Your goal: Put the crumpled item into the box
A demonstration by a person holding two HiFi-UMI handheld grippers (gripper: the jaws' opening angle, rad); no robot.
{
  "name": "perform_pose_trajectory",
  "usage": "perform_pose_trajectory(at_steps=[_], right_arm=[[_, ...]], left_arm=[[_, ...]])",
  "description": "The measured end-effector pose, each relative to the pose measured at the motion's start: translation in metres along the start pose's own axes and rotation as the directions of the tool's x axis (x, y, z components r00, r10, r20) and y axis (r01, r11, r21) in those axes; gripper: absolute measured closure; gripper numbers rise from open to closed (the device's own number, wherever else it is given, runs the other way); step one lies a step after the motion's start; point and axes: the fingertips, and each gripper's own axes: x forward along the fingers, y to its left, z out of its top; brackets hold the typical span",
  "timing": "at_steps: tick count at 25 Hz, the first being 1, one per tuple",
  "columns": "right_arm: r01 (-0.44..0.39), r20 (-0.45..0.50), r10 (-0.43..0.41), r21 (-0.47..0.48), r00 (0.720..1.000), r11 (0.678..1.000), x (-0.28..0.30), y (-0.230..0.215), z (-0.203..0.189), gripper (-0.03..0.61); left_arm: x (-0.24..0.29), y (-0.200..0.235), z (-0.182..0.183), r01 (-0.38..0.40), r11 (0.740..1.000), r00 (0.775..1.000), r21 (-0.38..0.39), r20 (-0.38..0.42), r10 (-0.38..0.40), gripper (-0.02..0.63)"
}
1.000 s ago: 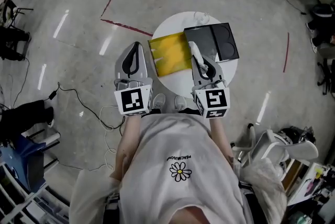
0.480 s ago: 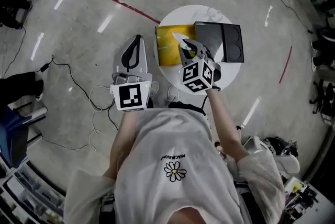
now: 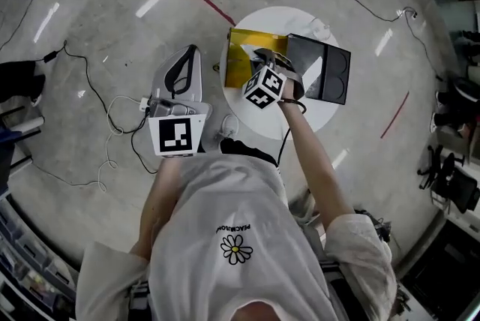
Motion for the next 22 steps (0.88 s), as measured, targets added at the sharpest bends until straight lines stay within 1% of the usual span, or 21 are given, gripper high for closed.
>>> perform_pose_trajectory(at_steps=[2, 4, 6, 9, 12, 15, 18, 22], right_arm=[[-0.019, -0.031, 0.019, -0.005, 0.999, 1.0, 0.014, 0.003, -0.005, 0.519], [-0.014, -0.058, 0.013, -0.022, 0.998, 1.0, 0.023, 0.004, -0.01, 0.517], [-0.015, -0.068, 0.013, -0.031, 0.998, 0.999, 0.028, 0.005, -0.012, 0.511], [-0.047, -0.066, 0.045, -0.021, 0.997, 0.999, 0.031, 0.01, -0.009, 0.48], [-0.084, -0.061, 0.084, 0.002, 0.995, 0.996, 0.033, 0.016, -0.005, 0.452], [-0.132, -0.052, 0.134, 0.045, 0.99, 0.99, 0.033, 0.022, -0.002, 0.417], [-0.174, -0.032, 0.178, 0.09, 0.984, 0.981, 0.031, 0.029, 0.002, 0.369], [-0.184, -0.022, 0.188, 0.118, 0.982, 0.976, 0.029, 0.031, 0.002, 0.326]], left_arm=[[-0.003, 0.005, -0.005, -0.019, 1.0, 1.0, -0.008, -0.015, 0.019, 0.615], [-0.006, 0.008, -0.009, -0.036, 0.999, 0.999, -0.013, -0.027, 0.036, 0.615], [-0.01, 0.011, -0.013, -0.05, 0.999, 0.998, -0.016, -0.038, 0.05, 0.615], [-0.013, 0.015, -0.019, -0.066, 0.998, 0.997, -0.018, -0.05, 0.065, 0.615], [-0.016, 0.02, -0.023, -0.082, 0.996, 0.995, -0.026, -0.057, 0.08, 0.615], [-0.018, 0.024, -0.023, -0.093, 0.995, 0.994, -0.028, -0.055, 0.091, 0.615], [-0.02, 0.027, -0.021, -0.096, 0.995, 0.994, -0.031, -0.049, 0.094, 0.615], [-0.022, 0.028, -0.023, -0.091, 0.996, 0.995, -0.022, -0.053, 0.089, 0.615]])
